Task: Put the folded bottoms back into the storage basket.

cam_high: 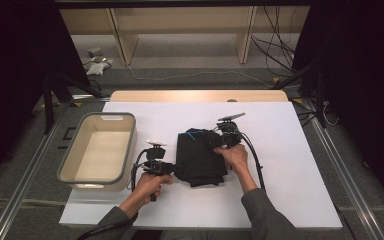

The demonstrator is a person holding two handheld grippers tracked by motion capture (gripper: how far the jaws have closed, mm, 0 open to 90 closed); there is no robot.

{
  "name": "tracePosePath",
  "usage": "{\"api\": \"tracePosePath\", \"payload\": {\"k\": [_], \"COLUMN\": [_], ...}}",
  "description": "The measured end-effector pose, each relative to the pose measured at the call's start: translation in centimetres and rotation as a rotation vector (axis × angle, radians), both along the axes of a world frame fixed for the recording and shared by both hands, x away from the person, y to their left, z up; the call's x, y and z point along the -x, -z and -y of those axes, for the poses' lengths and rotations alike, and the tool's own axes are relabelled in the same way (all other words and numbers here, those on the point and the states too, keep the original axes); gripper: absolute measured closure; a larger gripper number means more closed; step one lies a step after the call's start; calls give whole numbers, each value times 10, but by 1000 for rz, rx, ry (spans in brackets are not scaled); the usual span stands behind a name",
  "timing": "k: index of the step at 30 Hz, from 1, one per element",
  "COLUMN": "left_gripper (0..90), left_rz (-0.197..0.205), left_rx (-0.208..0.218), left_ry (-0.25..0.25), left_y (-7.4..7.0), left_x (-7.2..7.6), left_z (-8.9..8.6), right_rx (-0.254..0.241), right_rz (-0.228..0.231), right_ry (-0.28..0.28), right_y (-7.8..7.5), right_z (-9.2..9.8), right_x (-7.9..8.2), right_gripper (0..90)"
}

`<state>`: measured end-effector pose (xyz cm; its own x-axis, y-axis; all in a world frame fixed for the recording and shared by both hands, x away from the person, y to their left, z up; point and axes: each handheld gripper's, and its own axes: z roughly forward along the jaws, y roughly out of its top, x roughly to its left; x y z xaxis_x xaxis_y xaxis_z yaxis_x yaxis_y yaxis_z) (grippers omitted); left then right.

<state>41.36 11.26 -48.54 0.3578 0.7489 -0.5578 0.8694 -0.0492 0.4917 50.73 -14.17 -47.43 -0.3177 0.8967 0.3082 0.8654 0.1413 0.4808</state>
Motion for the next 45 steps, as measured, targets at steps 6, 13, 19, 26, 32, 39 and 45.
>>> {"api": "tracePosePath", "payload": {"k": [6, 13, 19, 26, 32, 39, 45], "left_gripper": [818, 828, 829, 828, 826, 813, 804], "left_rz": [2, 36, 56, 68, 49, 42, 33], "left_rx": [2, 18, 50, 53, 29, -6, -31], "left_ry": [11, 15, 6, 15, 11, 6, -4], "left_y": [-2, -15, -25, -32, -26, -21, -18], "left_x": [0, 1, 0, 0, -1, -2, -3], "left_z": [0, -2, -11, -14, -16, -18, -21], "right_rx": [-80, -195, -245, -239, -129, -29, -14], "right_rz": [-32, 11, 45, 65, 29, -17, -57], "right_ry": [-19, -8, -10, -20, -26, -31, -69], "right_y": [4, -5, -16, -22, -7, 0, -2], "right_z": [3, 11, 13, 12, -1, -9, -21], "right_x": [0, 2, 4, 7, 5, 3, 5], "right_gripper": [719, 773, 777, 775, 733, 489, 432]}}
